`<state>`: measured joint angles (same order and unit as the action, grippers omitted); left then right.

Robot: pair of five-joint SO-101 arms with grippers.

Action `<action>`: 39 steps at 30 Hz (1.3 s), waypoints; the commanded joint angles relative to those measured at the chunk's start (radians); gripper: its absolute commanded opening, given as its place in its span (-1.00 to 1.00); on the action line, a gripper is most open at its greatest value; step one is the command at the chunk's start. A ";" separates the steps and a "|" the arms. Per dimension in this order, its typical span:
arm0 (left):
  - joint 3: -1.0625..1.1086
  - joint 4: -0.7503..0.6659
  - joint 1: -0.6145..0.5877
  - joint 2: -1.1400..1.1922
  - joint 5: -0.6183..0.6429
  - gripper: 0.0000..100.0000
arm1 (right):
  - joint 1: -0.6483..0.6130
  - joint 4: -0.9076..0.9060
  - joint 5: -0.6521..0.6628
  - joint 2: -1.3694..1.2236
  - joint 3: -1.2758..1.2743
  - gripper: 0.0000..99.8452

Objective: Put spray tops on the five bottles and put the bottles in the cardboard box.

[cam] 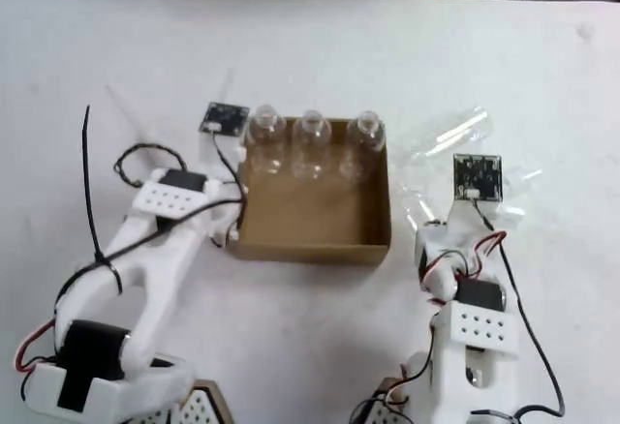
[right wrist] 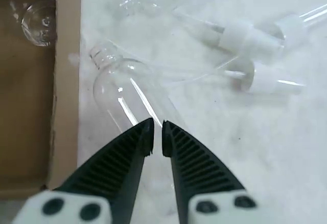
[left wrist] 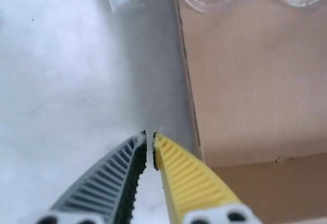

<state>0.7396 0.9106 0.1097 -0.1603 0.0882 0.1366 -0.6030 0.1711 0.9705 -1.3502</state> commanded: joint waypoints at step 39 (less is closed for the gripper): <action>-0.913 0.265 -0.134 0.568 0.308 -0.63 | 0.010 0.101 0.014 -0.007 -0.005 -0.96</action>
<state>-0.1335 1.2390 -0.0760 0.4166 0.3813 0.1366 -0.5217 0.1711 0.9705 -1.3594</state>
